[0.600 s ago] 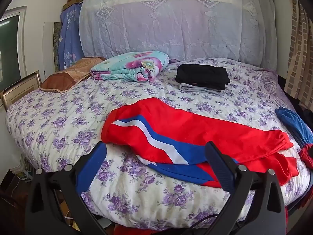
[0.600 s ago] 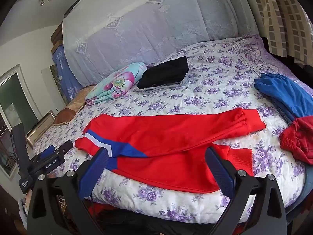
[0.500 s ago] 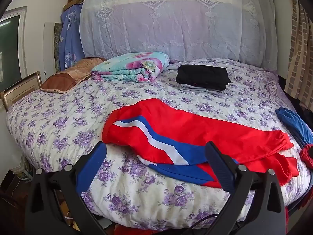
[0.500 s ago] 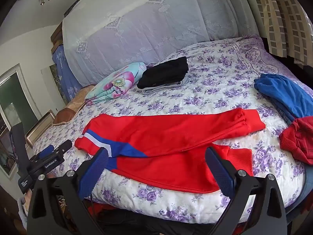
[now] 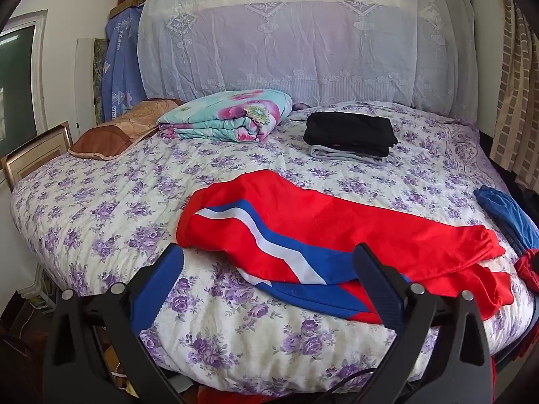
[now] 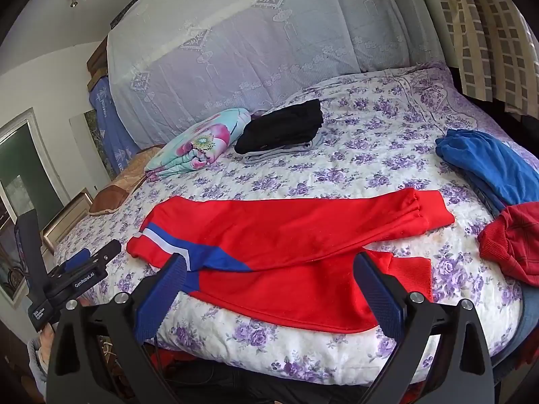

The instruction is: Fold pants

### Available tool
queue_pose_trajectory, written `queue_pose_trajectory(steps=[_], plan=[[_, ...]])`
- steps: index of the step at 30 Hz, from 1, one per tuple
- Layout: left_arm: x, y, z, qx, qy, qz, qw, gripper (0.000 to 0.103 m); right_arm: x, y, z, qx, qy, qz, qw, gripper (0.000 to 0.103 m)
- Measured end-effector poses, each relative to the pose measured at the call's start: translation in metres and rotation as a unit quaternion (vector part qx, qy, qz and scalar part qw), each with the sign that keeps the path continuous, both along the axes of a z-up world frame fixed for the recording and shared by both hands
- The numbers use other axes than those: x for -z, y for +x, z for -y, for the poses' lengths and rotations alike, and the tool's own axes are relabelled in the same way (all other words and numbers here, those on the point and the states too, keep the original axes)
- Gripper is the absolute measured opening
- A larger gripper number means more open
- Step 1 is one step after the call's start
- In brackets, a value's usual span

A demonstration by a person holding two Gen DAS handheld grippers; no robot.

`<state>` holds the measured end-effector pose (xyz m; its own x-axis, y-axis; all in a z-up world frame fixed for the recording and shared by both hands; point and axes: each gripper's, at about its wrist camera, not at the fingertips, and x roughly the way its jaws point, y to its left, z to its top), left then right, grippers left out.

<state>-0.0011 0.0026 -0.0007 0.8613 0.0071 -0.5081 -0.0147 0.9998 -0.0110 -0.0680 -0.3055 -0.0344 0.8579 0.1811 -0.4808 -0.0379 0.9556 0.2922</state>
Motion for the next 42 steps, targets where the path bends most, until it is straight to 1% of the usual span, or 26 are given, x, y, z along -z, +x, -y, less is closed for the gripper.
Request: queue_pose_trajectory(steps=[42], plan=[[-0.003,0.001,0.0003,0.001,-0.002,-0.002,1.0,0.098,-0.0004,-0.0004,0.0012,0.0,0.004,0.001,1.0,0.099]])
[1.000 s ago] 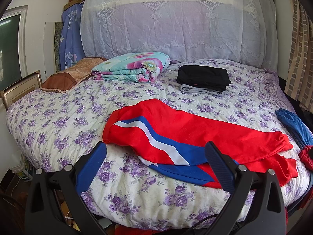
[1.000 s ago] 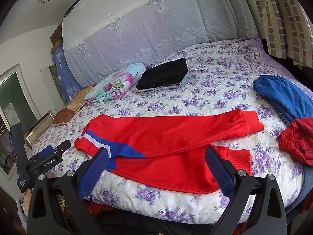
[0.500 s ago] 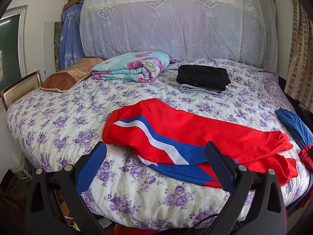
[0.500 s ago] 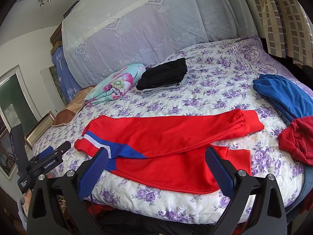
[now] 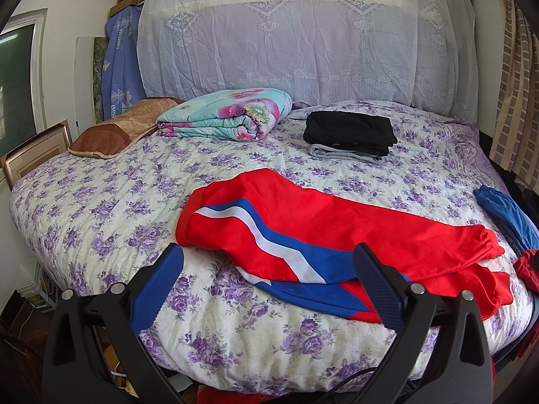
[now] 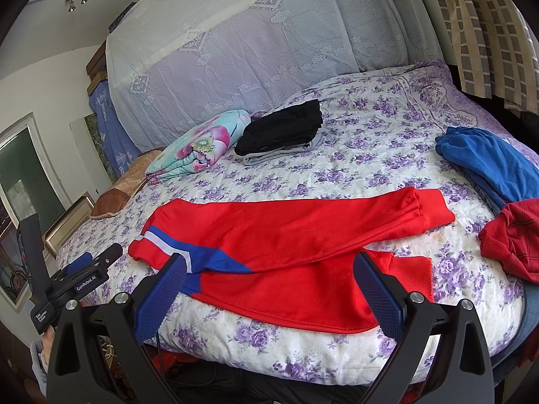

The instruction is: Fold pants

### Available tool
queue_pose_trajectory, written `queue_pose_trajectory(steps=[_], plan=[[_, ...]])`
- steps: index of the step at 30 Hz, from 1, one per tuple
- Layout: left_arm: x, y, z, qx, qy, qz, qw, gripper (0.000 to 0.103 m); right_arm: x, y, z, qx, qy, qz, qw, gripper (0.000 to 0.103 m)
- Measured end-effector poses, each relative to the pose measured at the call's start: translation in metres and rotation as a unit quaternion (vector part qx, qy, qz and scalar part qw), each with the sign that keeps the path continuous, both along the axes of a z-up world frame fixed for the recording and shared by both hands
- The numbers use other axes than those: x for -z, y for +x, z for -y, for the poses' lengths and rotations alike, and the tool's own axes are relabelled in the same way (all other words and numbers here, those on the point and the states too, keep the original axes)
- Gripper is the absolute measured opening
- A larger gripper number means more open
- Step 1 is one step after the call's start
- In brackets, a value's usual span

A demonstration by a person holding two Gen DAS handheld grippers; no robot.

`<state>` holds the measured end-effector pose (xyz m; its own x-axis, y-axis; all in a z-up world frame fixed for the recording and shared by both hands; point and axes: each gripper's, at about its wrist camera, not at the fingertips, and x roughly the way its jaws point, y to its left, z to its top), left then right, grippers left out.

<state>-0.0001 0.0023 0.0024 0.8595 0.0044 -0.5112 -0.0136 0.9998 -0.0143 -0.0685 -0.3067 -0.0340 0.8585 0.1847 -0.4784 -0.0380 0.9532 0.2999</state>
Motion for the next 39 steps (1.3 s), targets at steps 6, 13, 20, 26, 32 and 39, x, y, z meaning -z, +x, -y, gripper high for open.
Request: queue_pose_trajectory(steps=[6,13,20,26,32,39], plan=[[0.0,0.0,0.0,0.0,0.0,0.0,1.0,0.098,0.0,0.0,0.0,0.0,0.001,0.0,1.0,0.099],[-0.001,0.0,-0.002,0.001,0.0,-0.001,1.0,0.098,0.0,0.0,0.001,0.0,0.001,0.0,1.0,0.099],[0.007,0.001,0.002,-0.002,-0.004,-0.009,1.0,0.098,0.004,0.001,-0.002,0.001,0.005,-0.003,1.0,0.099],[0.009,0.0,0.001,-0.003,-0.004,-0.01,0.9999,0.098,0.004,0.001,-0.001,0.001,0.005,-0.003,1.0,0.099],[0.015,0.011,-0.004,0.001,-0.004,-0.023,0.9997,0.098,0.009,0.008,0.003,-0.004,0.016,-0.006,1.0,0.099],[0.032,0.044,-0.054,0.02,-0.084,-0.072,0.9936,0.098,0.039,0.035,0.051,-0.042,0.183,-0.036,0.982,0.099]])
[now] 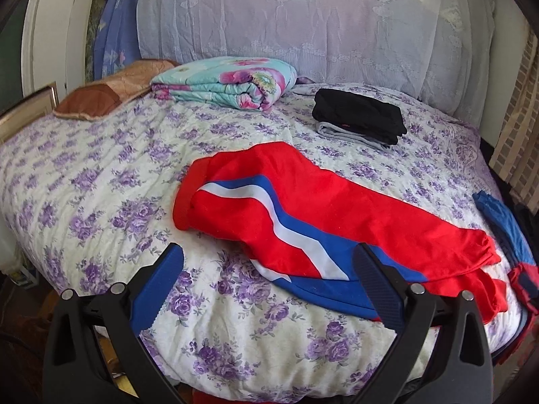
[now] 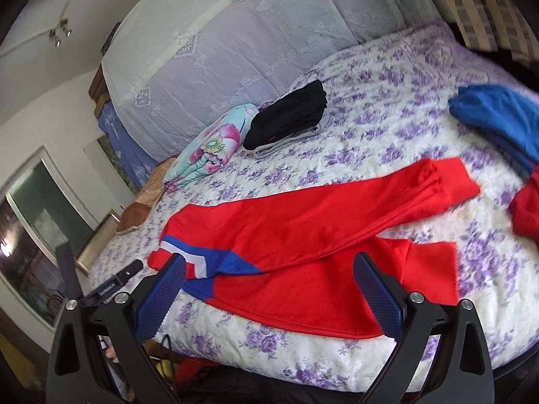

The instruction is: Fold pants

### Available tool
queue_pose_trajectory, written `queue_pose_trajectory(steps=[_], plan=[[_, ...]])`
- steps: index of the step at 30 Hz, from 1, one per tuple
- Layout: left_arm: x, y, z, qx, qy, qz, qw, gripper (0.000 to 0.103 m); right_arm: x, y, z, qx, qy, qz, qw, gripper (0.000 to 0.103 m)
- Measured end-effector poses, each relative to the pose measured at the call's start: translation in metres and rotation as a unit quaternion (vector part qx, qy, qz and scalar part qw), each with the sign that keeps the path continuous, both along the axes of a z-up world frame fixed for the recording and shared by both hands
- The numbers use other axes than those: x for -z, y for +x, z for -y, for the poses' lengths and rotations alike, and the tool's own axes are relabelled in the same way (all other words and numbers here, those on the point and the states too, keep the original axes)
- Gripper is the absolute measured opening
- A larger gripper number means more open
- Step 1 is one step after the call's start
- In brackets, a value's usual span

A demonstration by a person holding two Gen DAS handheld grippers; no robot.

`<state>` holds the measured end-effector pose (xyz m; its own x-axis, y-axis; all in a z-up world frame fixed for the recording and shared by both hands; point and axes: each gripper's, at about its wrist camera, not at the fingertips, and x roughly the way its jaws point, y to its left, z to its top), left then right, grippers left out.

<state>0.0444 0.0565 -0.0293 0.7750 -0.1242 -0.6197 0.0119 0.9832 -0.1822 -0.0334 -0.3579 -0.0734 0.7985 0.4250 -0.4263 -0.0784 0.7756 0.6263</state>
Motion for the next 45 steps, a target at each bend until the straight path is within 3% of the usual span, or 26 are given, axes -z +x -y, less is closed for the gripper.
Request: queue_pose_trajectory(steps=[2,4,10,12,16,20,21,24,26,28,29,30,35,37,41,42,43,44,45], plan=[[0.007,0.008,-0.023,0.0,-0.051,-0.017,0.9985,0.098,0.015,0.009,0.015,-0.009,0.069,-0.015,0.997,0.099],[0.015,0.016,-0.047,-0.009,-0.105,-0.032,0.9939,0.098,0.027,0.015,0.026,0.001,0.101,-0.032,0.994,0.099],[0.046,0.039,-0.094,-0.024,-0.266,-0.081,0.9603,0.098,0.041,0.025,0.044,0.027,0.099,-0.062,0.993,0.099],[0.046,0.046,-0.096,-0.012,-0.281,-0.084,0.9559,0.098,0.044,0.026,0.051,0.029,0.095,-0.07,0.993,0.099],[0.048,0.068,-0.079,0.0,-0.267,-0.102,0.9583,0.098,0.052,0.026,0.067,0.041,0.097,-0.088,0.991,0.099],[0.067,0.102,-0.055,0.034,-0.318,-0.142,0.9369,0.098,0.057,0.021,0.075,0.036,0.108,-0.107,0.988,0.099],[0.071,0.11,-0.05,0.034,-0.321,-0.147,0.935,0.098,0.057,0.017,0.076,0.036,0.11,-0.112,0.987,0.099],[0.073,0.132,-0.036,0.007,-0.284,-0.136,0.9491,0.097,0.051,0.002,0.08,0.042,0.104,-0.123,0.986,0.099],[0.072,0.141,-0.035,-0.006,-0.273,-0.131,0.953,0.094,0.048,-0.009,0.087,0.061,0.096,-0.126,0.985,0.099],[0.067,0.143,-0.037,-0.013,-0.258,-0.116,0.9591,0.069,0.046,-0.017,0.099,0.094,0.086,-0.129,0.983,0.099],[0.065,0.143,-0.041,-0.015,-0.25,-0.112,0.9616,0.05,0.048,-0.019,0.105,0.106,0.082,-0.134,0.982,0.099],[0.066,0.143,-0.047,-0.007,-0.257,-0.109,0.9601,0.043,0.053,-0.018,0.11,0.114,0.083,-0.14,0.98,0.099],[0.068,0.138,-0.065,0.01,-0.276,-0.108,0.9551,0.03,0.085,0.008,0.113,0.102,0.114,-0.159,0.975,0.1],[0.059,0.134,-0.075,0.01,-0.282,-0.086,0.9553,0.019,0.081,0.018,0.101,0.086,0.087,-0.138,0.983,0.1],[0.033,0.126,-0.098,-0.022,-0.251,-0.042,0.9668,0.018,0.079,0.046,0.073,0.035,0.003,-0.132,0.991,0.098],[0.032,0.127,-0.102,-0.027,-0.25,-0.042,0.9668,0.018,0.078,0.051,0.07,0.03,-0.017,-0.123,0.992,0.088],[0.033,0.127,-0.104,-0.029,-0.25,-0.047,0.9667,0.018,0.077,0.057,0.072,0.025,-0.022,-0.12,0.992,0.06],[0.034,0.127,-0.104,-0.03,-0.245,-0.051,0.9678,0.018,0.078,0.063,0.078,0.02,-0.007,-0.121,0.992,0.048],[0.036,0.126,-0.103,-0.03,-0.237,-0.055,0.9694,0.018,0.08,0.068,0.088,0.018,0.02,-0.124,0.992,0.042]])
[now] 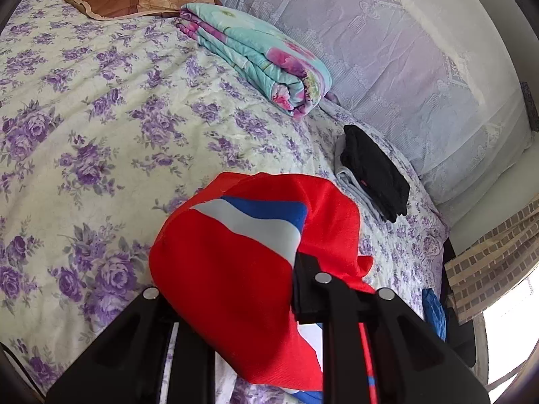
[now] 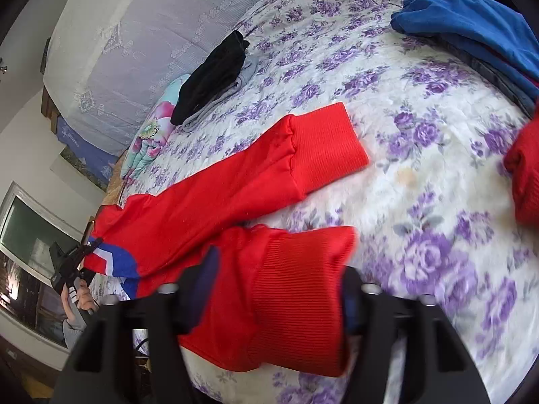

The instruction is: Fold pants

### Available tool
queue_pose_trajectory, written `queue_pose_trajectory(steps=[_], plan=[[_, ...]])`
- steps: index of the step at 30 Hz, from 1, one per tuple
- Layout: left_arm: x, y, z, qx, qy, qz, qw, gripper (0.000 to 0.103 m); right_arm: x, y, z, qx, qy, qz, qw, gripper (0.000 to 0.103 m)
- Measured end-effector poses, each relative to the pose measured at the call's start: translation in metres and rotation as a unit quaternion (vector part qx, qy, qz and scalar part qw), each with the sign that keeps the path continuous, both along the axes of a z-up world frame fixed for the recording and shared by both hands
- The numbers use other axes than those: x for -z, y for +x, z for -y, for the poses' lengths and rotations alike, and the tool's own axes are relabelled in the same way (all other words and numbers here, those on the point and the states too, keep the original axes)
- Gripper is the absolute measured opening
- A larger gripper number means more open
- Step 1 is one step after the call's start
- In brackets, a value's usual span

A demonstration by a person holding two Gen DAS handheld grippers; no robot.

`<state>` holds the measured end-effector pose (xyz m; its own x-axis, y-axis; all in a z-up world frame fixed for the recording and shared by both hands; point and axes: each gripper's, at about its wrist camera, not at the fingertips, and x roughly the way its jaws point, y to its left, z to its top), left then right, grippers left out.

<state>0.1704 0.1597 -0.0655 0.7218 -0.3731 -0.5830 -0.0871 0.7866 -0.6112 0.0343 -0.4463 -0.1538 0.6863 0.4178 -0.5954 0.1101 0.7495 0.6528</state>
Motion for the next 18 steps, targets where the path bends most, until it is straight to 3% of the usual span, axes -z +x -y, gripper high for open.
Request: queue_pose_trajectory(steps=[2,5,7,9,11,13,15,18], plan=[[0.005,-0.003,-0.001,0.001,0.004,-0.005,1.0,0.021,0.007,0.009,0.013,-0.002,0.053,-0.018,0.998,0.043],[0.017,-0.006,-0.01,-0.003,0.006,-0.016,0.9999,0.034,0.014,0.016,0.022,-0.005,0.13,-0.022,0.991,0.063],[0.022,-0.003,-0.01,-0.004,0.018,-0.025,0.9995,0.041,0.01,0.024,0.019,-0.004,0.145,-0.018,0.989,0.08],[0.025,-0.003,-0.008,-0.004,0.027,-0.029,0.9992,0.043,0.01,0.037,0.013,-0.003,0.142,-0.011,0.99,0.081],[0.025,-0.001,-0.007,-0.003,0.029,-0.03,0.9991,0.043,0.013,0.049,0.007,-0.001,0.132,-0.014,0.991,0.072],[0.025,0.001,-0.008,-0.002,0.025,-0.03,0.9992,0.041,0.023,0.061,0.006,-0.011,0.153,-0.019,0.988,0.029],[0.022,0.001,-0.007,0.005,0.014,-0.022,0.9996,0.024,0.026,0.064,0.013,0.001,0.163,-0.019,0.986,0.017],[0.008,-0.002,0.004,0.014,0.022,-0.002,0.9997,0.013,-0.002,0.064,0.028,0.006,0.121,0.021,0.992,0.014]])
